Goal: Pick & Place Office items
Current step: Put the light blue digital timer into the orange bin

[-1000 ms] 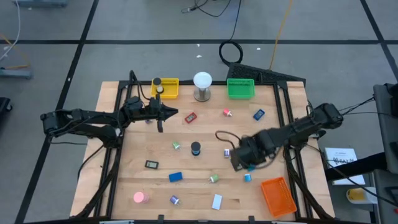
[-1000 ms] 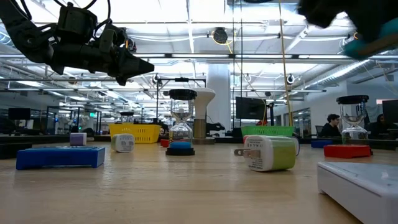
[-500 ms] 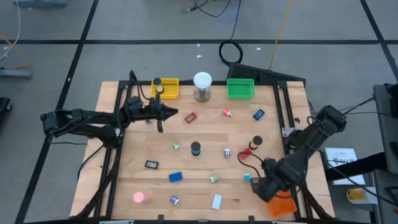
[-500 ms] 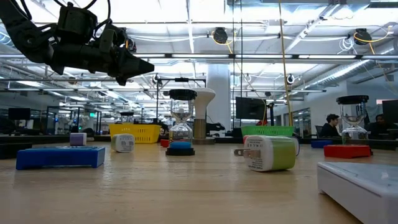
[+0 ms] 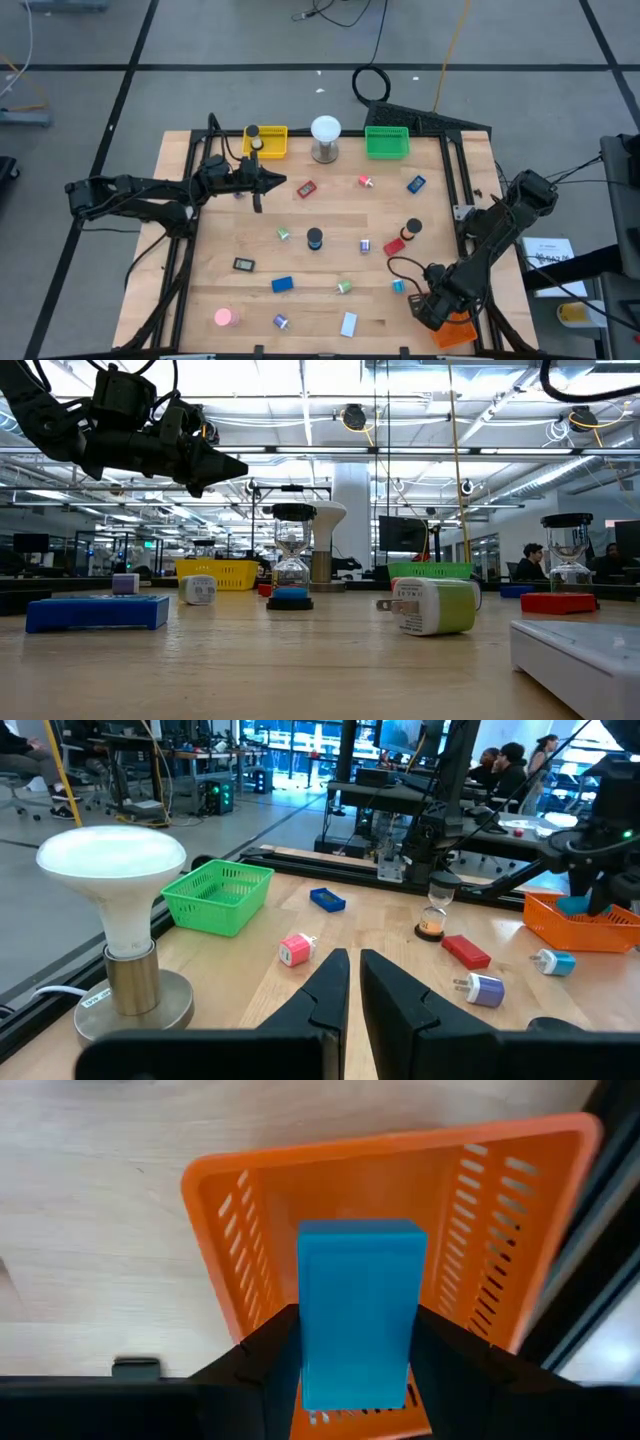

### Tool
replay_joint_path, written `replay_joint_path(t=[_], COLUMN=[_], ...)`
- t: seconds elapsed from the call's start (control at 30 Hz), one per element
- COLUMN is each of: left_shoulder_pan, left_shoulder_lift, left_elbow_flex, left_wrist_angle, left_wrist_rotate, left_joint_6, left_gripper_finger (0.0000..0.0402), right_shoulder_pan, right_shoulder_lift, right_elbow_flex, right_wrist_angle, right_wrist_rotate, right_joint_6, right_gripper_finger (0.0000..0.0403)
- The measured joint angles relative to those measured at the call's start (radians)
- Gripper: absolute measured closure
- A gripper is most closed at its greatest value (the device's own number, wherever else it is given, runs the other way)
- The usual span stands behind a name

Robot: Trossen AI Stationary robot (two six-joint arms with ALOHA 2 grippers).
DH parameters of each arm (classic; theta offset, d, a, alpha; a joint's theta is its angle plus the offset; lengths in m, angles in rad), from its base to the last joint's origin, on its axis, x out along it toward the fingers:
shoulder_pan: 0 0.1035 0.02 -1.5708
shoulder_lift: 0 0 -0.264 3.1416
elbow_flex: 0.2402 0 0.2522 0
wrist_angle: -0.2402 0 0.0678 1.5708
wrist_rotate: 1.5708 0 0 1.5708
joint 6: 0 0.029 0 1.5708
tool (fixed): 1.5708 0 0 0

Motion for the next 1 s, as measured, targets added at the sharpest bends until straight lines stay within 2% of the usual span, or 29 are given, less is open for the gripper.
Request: replay_joint_path(t=[0.47,0.6,0.83,1.0], left_shoulder_pan=[0.000,0.000,-0.001,0.000], left_shoulder_lift=[0.000,0.000,0.000,0.000], left_elbow_flex=[0.000,0.000,0.000,0.000], left_wrist_angle=[0.000,0.000,0.000,0.000], left_wrist_rotate=[0.000,0.000,0.000,0.000], left_joint_6=[0.000,0.000,0.000,0.000], left_gripper_finger=[0.0371,0.0371,0.0371,0.0371], right_shoulder_pan=[0.026,0.027,0.027,0.027], right_shoulder_lift=[0.000,0.000,0.000,0.000], right_elbow_flex=[-0.134,-0.144,-0.144,-0.144], right_wrist_angle=[0.160,0.160,0.197,0.206], right_wrist_rotate=[0.009,0.010,0.046,0.054], right_joint_6=[-0.014,-0.031,-0.058,-0.062], right_gripper_finger=[0.0249,0.0248,0.0222,0.0225])
